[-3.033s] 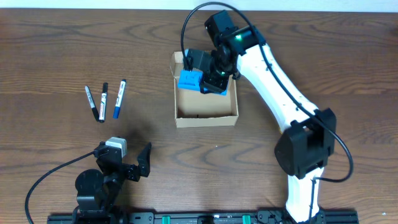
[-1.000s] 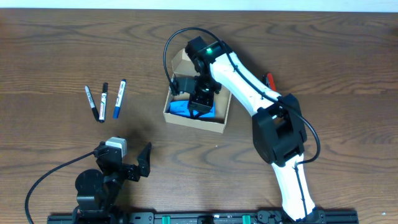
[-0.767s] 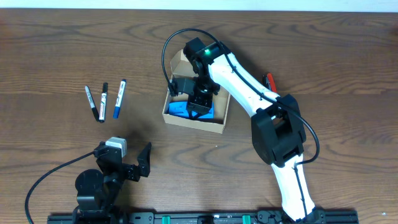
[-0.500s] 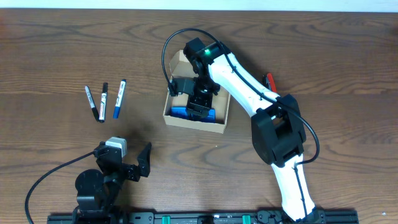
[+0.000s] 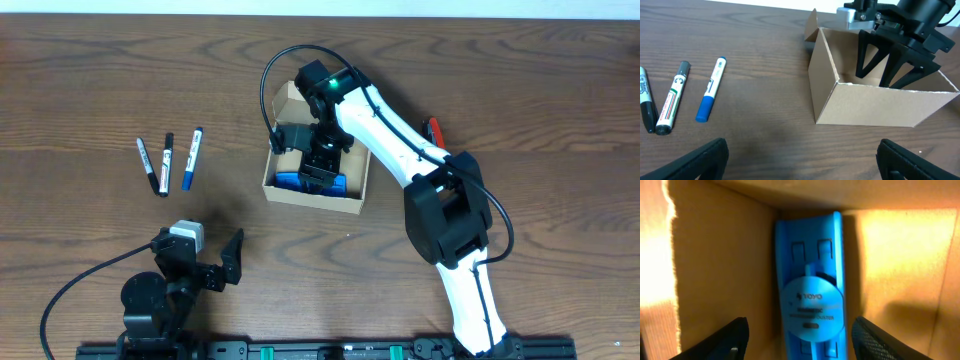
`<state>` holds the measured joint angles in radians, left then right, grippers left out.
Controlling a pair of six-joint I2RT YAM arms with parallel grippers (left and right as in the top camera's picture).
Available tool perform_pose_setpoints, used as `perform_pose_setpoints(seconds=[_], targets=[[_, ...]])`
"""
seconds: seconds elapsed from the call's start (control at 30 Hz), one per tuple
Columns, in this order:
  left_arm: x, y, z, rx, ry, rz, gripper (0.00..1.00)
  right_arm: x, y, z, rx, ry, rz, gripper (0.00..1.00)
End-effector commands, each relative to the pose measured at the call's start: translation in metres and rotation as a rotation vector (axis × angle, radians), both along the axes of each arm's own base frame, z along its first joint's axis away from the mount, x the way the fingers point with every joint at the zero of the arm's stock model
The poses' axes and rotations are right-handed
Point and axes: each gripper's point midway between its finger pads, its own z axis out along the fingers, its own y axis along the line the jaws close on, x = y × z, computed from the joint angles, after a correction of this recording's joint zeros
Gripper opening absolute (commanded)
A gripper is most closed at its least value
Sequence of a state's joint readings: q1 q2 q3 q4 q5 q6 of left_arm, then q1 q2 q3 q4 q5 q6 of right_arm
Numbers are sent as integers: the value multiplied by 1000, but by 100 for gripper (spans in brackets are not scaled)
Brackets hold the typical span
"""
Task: Pack container
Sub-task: 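Open the right gripper to release the duster, lift out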
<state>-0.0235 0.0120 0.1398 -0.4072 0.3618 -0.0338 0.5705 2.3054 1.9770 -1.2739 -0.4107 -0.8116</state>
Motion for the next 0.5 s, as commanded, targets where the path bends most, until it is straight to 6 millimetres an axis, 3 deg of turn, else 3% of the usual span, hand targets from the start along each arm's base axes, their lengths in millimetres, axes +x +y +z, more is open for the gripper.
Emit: perform_pose_setpoints(seconds=[0.0,0.3,0.47], targets=[[0,0,-8,-8,17,4,95,5,3,29,88,-11,-32,70],[0,0,-8,-8,17,4,95,31,-33,106,142,-143,-224,72],[0,0,-8,-8,17,4,95,44,-75,127,1,-148,-615,72]])
